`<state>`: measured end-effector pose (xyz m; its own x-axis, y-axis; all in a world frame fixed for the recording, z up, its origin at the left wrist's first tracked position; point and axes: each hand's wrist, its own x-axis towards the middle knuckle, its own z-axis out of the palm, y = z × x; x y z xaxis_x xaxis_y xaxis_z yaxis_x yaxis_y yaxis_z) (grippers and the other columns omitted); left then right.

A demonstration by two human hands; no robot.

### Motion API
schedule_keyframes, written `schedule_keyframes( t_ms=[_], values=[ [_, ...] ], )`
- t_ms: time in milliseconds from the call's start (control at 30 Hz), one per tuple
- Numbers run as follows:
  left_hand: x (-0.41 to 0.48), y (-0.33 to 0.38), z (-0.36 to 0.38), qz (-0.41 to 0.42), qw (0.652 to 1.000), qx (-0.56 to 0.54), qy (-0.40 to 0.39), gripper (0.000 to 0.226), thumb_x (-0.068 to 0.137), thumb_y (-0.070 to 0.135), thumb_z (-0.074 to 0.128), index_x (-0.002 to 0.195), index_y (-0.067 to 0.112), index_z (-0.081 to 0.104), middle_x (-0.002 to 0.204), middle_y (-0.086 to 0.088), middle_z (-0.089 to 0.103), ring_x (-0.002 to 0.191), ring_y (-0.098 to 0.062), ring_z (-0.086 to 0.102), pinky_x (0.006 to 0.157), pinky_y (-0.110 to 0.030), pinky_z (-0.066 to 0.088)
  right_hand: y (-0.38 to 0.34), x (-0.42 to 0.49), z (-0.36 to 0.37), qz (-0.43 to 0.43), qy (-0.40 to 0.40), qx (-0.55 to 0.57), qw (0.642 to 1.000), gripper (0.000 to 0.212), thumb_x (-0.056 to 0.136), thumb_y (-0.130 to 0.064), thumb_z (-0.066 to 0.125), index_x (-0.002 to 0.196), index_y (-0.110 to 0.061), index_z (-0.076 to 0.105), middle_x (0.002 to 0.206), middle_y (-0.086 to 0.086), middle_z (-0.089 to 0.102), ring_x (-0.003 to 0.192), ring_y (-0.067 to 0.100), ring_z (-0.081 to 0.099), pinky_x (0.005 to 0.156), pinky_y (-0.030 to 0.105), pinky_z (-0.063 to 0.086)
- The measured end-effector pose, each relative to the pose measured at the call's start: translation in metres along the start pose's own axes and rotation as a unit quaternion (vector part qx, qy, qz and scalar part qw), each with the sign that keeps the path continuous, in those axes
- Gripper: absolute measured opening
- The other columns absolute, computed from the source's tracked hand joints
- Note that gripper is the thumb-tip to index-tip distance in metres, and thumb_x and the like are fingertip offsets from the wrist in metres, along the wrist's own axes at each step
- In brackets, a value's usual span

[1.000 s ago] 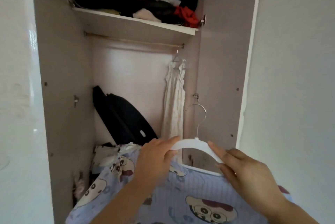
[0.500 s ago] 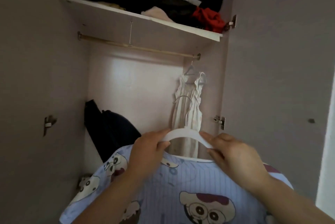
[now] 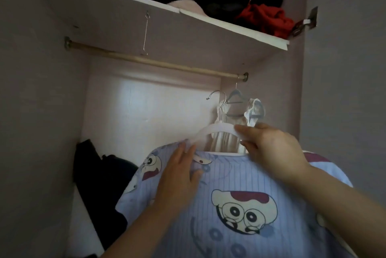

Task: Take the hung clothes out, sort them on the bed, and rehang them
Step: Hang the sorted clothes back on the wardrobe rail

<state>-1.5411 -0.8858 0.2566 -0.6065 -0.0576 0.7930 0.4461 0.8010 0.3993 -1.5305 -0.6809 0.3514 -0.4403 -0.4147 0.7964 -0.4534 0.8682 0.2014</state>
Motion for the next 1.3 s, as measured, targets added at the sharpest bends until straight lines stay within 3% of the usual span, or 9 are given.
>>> schedule_keyframes(
  t_ms=[100,200,267,400,667,900,967,1067,1300],
  values=[
    [0.042,-0.02,0.033,-0.008,1.0,-0.01,-0.02,0.066,0.095,0.039,0.046,0.148,0.03,0.007,0.154,0.013,-0.001,0.143,-0.007,0.001,0.11,-0.017,0.005,0.018,0.047,0.032,-0.003,0.014,-0.026,1.0,0.024,0.094,-0.03,0.044,0.116,-0.031,0.053,0.101,0.001,0.057,0.088,0.027,0.058,0.063,0.029,0.042],
    [0.095,-0.032,0.067,-0.017,0.999,-0.017,-0.027,0.068,0.094,0.043,0.046,0.148,0.033,0.006,0.157,0.008,-0.003,0.144,-0.009,0.0,0.116,-0.03,0.011,0.042,0.097,0.063,0.012,0.012,-0.041,0.999,0.023,0.093,-0.023,0.046,0.114,-0.03,0.054,0.104,0.001,0.057,0.094,0.025,0.058,0.083,0.031,0.041],
    [0.129,-0.036,0.088,-0.017,0.999,-0.002,-0.035,0.067,0.095,0.042,0.044,0.148,0.034,0.004,0.157,0.008,-0.007,0.144,-0.011,-0.004,0.116,-0.034,0.009,0.065,0.13,0.084,0.018,0.021,-0.055,0.998,0.02,0.091,-0.019,0.048,0.109,-0.027,0.055,0.094,0.0,0.052,0.09,0.024,0.058,0.077,0.027,0.034],
    [0.187,-0.045,0.13,0.017,0.999,0.017,-0.048,0.068,0.096,0.039,0.045,0.149,0.032,0.003,0.157,0.008,-0.01,0.144,-0.011,-0.007,0.115,-0.029,0.006,0.11,0.19,0.126,0.037,0.05,-0.081,0.995,0.013,0.089,-0.016,0.05,0.1,-0.022,0.055,0.086,0.001,0.05,0.08,0.026,0.057,0.06,0.027,0.036],
    [0.267,-0.072,0.189,0.031,0.996,0.042,-0.077,0.069,0.097,0.034,0.046,0.15,0.028,0.002,0.157,0.004,-0.008,0.144,-0.014,-0.002,0.114,-0.029,0.013,0.159,0.269,0.181,0.098,0.035,-0.078,0.992,0.02,0.085,-0.011,0.053,0.101,-0.021,0.061,0.098,0.006,0.058,0.085,0.028,0.058,0.063,0.029,0.039],
    [0.302,-0.088,0.212,0.066,0.993,0.045,-0.084,0.068,0.097,0.035,0.045,0.15,0.027,0.003,0.157,0.003,-0.005,0.144,-0.015,-0.002,0.114,-0.026,0.007,0.168,0.318,0.196,0.154,0.017,-0.105,0.982,0.027,0.086,-0.005,0.051,0.108,-0.015,0.063,0.077,0.002,0.046,0.073,0.025,0.049,0.064,0.03,0.04],
    [0.305,-0.095,0.218,0.067,0.992,0.053,-0.09,0.067,0.097,0.035,0.045,0.15,0.025,0.005,0.158,0.002,-0.003,0.144,-0.015,-0.002,0.114,-0.025,0.006,0.166,0.318,0.202,0.162,-0.001,-0.094,0.982,0.028,0.087,-0.004,0.05,0.111,-0.013,0.062,0.082,0.004,0.052,0.08,0.026,0.055,0.066,0.031,0.041],
    [0.3,-0.104,0.226,0.054,0.991,0.058,-0.109,0.069,0.096,0.035,0.047,0.15,0.024,0.005,0.158,0.002,-0.003,0.145,-0.015,-0.001,0.115,-0.026,0.006,0.163,0.307,0.219,0.142,-0.019,-0.109,0.984,0.032,0.089,-0.003,0.046,0.117,-0.012,0.059,0.106,0.008,0.059,0.097,0.028,0.061,0.067,0.032,0.041],
    [0.281,-0.117,0.237,0.035,0.986,0.055,-0.152,0.065,0.098,0.031,0.043,0.15,0.023,0.005,0.158,0.0,0.001,0.145,-0.016,0.002,0.116,-0.029,0.011,0.16,0.286,0.236,0.132,-0.007,-0.148,0.98,0.031,0.094,-0.009,0.042,0.123,-0.012,0.054,0.115,0.008,0.055,0.098,0.028,0.059,0.067,0.033,0.039]
  ],
)
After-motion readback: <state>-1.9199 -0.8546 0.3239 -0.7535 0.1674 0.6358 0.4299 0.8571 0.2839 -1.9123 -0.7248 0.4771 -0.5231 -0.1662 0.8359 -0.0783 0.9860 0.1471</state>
